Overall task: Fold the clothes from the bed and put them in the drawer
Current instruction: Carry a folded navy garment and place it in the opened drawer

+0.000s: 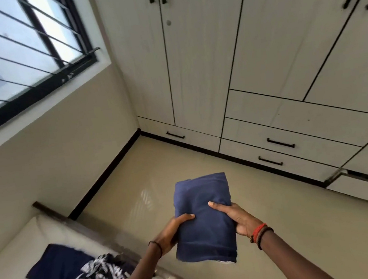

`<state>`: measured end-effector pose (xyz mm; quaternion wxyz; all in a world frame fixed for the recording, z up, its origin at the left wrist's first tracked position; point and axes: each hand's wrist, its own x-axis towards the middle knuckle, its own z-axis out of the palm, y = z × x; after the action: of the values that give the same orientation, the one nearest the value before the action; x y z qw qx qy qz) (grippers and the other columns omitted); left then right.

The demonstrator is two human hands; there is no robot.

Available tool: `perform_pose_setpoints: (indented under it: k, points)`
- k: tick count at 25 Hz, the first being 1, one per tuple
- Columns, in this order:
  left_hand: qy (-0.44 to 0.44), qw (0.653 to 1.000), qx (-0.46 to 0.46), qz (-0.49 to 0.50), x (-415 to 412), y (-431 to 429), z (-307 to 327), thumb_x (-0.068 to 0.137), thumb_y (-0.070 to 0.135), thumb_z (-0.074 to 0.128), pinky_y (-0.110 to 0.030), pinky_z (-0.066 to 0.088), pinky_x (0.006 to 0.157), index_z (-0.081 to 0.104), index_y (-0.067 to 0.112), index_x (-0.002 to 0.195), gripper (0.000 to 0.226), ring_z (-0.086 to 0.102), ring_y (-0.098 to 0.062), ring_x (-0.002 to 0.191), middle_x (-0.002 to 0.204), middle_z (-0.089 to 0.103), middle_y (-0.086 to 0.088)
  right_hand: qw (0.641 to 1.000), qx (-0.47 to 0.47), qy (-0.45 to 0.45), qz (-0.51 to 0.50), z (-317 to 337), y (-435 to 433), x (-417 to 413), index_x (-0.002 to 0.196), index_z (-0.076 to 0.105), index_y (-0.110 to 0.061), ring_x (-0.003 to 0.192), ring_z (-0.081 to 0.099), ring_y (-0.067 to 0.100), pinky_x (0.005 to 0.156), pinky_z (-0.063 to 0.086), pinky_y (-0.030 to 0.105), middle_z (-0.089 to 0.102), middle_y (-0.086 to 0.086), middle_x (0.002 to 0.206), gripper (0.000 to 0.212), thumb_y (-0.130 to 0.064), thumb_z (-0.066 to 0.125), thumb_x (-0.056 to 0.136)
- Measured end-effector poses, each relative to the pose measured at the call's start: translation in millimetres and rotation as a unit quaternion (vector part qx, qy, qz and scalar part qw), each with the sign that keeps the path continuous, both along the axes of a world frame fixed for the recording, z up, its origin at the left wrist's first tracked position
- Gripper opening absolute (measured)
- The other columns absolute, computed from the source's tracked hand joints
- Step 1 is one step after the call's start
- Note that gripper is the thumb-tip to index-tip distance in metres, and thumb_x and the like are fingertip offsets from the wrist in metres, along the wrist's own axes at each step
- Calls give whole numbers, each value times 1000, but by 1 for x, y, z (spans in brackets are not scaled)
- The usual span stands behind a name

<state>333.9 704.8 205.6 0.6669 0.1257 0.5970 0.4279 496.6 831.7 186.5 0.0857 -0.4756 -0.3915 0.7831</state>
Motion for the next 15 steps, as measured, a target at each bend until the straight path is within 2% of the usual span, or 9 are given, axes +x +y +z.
perform_pose_setpoints:
  k: [4,8,12,15]
  points:
    - [11,999,21,-43,19,77,-3,81,30,70,-39,49,96,62,19,116,38,68,-21,101,107,72,-4,999,-6,-4,-47,-6,61,34,114,64,-11,99,67,27,76,54,35,73,8,105,45,-29,78,75]
    - [12,997,19,-74,31,137,-13,75,40,75,-44,46,102,61,20,119,50,66,-22,106,110,71,-3,997,-14,2,-75,-11,110,53,113,64,-11,99,67,27,77,54,36,73,9,104,41,-28,76,78]
    - [-41,997,-24,-66,36,205,-26,73,48,77,-43,49,98,59,18,121,59,64,-26,109,114,70,-7,997,-7,5,-76,-16,166,69,116,62,-13,101,67,27,81,54,37,72,8,107,45,-31,77,76]
    - [-40,994,-29,-99,41,263,-34,79,38,74,-38,55,86,59,16,121,49,67,-24,104,109,72,-7,996,-10,6,-84,-29,217,79,118,62,-13,103,66,26,84,54,39,71,7,109,48,-31,77,75]
